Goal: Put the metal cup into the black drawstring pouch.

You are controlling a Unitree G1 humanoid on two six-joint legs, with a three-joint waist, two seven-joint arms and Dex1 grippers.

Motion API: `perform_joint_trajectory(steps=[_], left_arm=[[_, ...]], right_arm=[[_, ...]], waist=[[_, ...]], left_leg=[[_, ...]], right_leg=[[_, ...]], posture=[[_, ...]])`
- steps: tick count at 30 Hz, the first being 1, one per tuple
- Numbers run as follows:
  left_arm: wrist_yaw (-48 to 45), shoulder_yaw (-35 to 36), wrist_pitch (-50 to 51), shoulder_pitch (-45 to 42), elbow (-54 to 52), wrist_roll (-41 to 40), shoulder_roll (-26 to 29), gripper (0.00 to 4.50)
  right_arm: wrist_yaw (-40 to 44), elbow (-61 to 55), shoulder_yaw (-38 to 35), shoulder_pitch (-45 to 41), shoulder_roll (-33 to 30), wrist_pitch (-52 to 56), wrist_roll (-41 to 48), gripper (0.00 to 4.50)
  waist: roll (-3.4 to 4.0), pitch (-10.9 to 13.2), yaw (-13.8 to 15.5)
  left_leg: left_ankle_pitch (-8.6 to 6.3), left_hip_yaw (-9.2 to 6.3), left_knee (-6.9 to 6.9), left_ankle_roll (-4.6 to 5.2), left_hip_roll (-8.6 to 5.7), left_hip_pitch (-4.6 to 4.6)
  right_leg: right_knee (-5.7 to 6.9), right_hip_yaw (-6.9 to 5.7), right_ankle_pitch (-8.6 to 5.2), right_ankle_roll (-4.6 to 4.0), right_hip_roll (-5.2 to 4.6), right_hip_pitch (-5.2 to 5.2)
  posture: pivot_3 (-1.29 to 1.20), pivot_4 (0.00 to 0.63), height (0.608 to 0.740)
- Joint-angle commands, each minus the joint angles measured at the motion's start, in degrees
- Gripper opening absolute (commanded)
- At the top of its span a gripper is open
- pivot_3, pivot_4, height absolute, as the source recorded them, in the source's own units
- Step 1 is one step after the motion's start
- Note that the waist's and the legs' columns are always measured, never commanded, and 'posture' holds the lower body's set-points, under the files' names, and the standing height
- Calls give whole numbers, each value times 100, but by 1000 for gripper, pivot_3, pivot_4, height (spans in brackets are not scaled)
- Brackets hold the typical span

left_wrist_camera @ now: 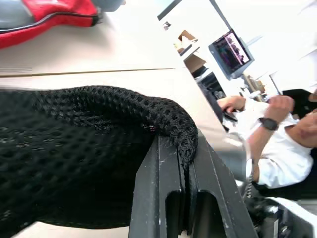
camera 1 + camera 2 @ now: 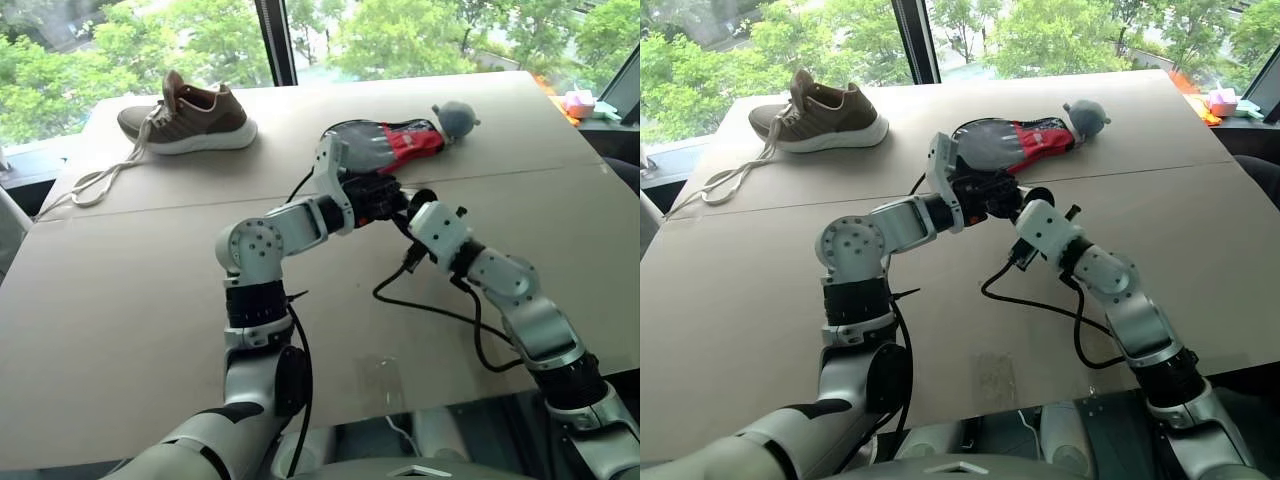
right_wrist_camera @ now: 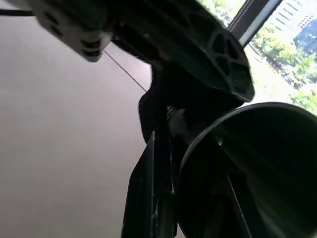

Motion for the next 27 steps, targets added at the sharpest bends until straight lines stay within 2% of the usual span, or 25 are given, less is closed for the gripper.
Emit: perform_joint_trajectory(steps=[1,6,11,17,20,22,27], left_arm=[[-65,60,-12,-125,-168,-296,26,0],[-157,14,22,19,-174,-490,127,0],[-664,158,-216,171,-49,-789,457,0],[-1721,186,-574,339,503,-971,1125,0],[-2203,53,-674,357,879,-949,1393,0],[-2413,-53,-733,344,1101,-882,1509,0],[-2620,-165,-840,309,1426,-881,1570,0]], right_arm=[[118,-22,88,-154,-135,-739,-383,74],[-265,298,118,-211,-229,-1659,-1145,74],[-703,209,-278,156,88,-1799,-1067,74],[-974,-681,-1083,723,843,-1444,97,74],[-941,-1151,-1352,873,1298,-725,1169,74],[-796,-1376,-1405,956,1486,-149,1958,74],[-401,-1573,-1258,1062,1578,837,3186,74]], waist=[[0,0,-5],[-1,-1,-4],[-1,-1,-5],[0,-1,-9],[0,-2,-20],[1,-3,-20],[1,-3,-58]], left_leg=[[0,0,0,-1,0,0],[2,1,2,-4,1,2],[3,0,0,-5,4,2],[3,-2,0,-5,5,2],[4,-2,1,-5,5,3],[5,-9,1,-6,7,4],[4,-11,1,-5,8,5]], right_leg=[[1,0,0,0,0,0],[1,1,0,0,1,1],[1,2,0,-1,2,0],[2,3,0,-1,3,0],[3,4,1,-2,4,1],[4,1,1,-2,5,3],[4,2,1,-3,3,5]], posture=[[0,150,740],[0,150,740],[0,150,740],[0,150,740],[0,150,740],[0,150,740],[0,150,740]])
